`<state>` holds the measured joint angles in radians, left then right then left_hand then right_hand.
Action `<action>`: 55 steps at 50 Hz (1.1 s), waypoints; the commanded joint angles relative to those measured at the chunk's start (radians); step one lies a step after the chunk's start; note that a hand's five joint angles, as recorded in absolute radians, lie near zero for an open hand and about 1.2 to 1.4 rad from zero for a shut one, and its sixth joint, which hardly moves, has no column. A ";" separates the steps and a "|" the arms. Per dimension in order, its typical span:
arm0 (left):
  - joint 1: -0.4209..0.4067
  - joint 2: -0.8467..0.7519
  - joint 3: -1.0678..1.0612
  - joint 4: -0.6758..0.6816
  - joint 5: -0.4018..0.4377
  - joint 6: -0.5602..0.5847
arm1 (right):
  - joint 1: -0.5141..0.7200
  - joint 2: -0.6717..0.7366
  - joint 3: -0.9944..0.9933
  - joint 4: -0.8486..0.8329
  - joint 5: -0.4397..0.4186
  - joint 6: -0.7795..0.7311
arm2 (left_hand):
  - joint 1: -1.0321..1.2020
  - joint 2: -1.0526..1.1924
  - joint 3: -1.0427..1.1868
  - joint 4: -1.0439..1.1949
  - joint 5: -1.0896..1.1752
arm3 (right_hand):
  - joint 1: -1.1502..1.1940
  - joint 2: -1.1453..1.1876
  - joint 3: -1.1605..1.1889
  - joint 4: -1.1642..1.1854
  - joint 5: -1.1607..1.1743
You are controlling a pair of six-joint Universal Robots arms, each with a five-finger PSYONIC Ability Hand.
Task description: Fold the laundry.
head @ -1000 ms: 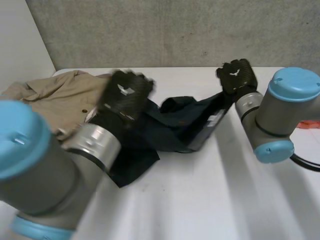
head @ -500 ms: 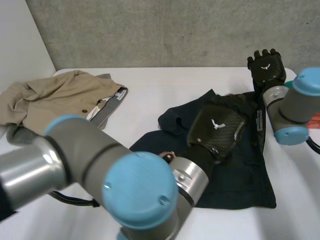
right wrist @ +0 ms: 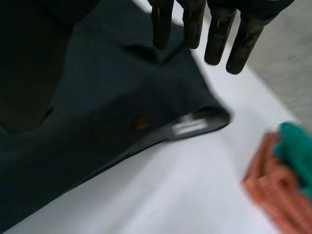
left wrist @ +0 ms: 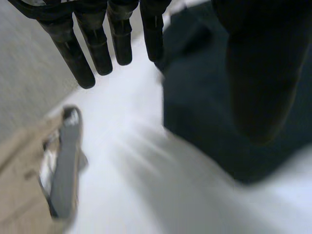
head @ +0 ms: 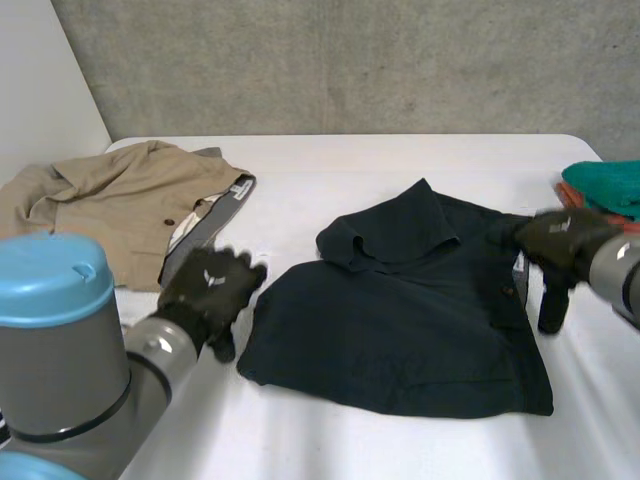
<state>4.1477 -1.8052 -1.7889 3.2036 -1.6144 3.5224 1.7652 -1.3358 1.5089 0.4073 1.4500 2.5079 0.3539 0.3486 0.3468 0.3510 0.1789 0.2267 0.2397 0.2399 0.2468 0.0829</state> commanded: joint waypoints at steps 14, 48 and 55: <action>-0.007 -0.174 -0.024 0.196 0.117 -0.063 | -0.009 -0.089 0.520 -0.349 -0.085 -0.043 | 0.432 0.437 0.439 0.435 0.432 | 0.193 0.180 0.180 0.173 0.162; -0.060 0.214 0.112 0.133 0.011 -0.056 | -0.006 -0.307 0.290 -0.187 -0.062 -0.034 | 1.042 1.048 1.049 1.045 1.043 | 0.873 0.860 0.860 0.853 0.842; -0.060 0.028 0.135 0.133 0.002 -0.048 | -0.003 -0.301 0.368 -0.163 -0.132 0.202 | 1.042 1.048 1.049 1.045 1.043 | 0.126 0.113 0.113 0.106 0.095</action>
<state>4.0872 -1.5959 -1.6794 3.3371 -1.6048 3.4672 1.7605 -1.6479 1.8041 0.2394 1.3741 2.4939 1.1509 1.1975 1.1913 1.1975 0.9783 0.5909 0.6385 0.6417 0.6426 0.4790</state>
